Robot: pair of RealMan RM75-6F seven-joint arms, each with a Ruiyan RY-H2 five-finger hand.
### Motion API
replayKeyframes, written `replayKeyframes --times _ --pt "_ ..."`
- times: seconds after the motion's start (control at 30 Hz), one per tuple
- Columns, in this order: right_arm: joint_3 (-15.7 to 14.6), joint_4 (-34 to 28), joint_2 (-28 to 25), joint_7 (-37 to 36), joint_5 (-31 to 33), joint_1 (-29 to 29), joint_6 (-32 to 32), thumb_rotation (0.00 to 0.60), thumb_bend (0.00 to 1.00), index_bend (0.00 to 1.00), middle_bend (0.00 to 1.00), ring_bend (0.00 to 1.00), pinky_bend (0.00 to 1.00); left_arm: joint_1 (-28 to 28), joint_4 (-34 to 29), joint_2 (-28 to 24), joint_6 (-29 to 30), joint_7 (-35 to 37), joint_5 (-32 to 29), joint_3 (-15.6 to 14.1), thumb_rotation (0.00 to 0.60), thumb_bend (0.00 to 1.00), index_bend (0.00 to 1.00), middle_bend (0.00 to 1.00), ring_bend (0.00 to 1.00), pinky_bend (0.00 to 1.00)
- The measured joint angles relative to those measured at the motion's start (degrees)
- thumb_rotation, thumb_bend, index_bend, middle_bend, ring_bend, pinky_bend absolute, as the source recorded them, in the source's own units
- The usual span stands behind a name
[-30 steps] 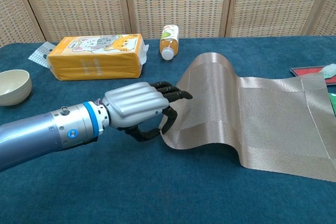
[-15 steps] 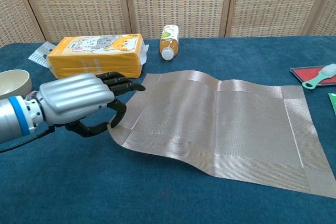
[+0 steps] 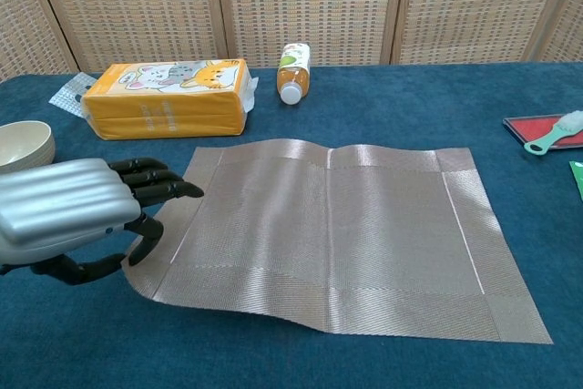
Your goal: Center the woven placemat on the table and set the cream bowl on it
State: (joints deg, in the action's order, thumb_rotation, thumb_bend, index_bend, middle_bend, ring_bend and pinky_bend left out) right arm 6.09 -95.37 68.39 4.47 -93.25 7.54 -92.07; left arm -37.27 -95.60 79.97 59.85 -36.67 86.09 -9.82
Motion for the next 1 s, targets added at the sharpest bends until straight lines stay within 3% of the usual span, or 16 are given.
replayKeyframes --times 0.37,0.9,0.97,1.0 --pt "0.0 -0.47 -0.36 -0.29 -0.62 -0.3 -0.68 0.6 0.0 0.0 0.0 0.0 0.0 3.4 -8.71 -4.46 -1.14 -11.74 -3.09 -3.29 0.6 0.56 0.79 0.0 0.0 0.0" --pt "-0.1 -0.8 -0.71 -0.26 -1.48 -0.75 -1.51 0.6 0.0 0.0 0.0 0.0 0.0 5.64 -12.02 -6.68 -1.75 -18.28 -6.37 -3.94 0.6 0.56 0.79 0.0 0.0 0.0" --pt "-0.15 -0.81 -0.67 -0.18 -1.56 -0.78 -1.49 0.6 0.0 0.0 0.0 0.0 0.0 5.64 -12.04 -7.01 -2.04 -18.3 -6.37 -3.94 0.6 0.51 0.73 0.0 0.0 0.0" --pt "-0.16 -0.8 -0.66 -0.14 -1.58 -0.78 -1.48 0.6 0.0 0.0 0.0 0.0 0.0 5.65 -12.08 -7.12 -2.15 -18.28 -6.4 -3.96 0.6 0.43 0.66 0.0 0.0 0.0"
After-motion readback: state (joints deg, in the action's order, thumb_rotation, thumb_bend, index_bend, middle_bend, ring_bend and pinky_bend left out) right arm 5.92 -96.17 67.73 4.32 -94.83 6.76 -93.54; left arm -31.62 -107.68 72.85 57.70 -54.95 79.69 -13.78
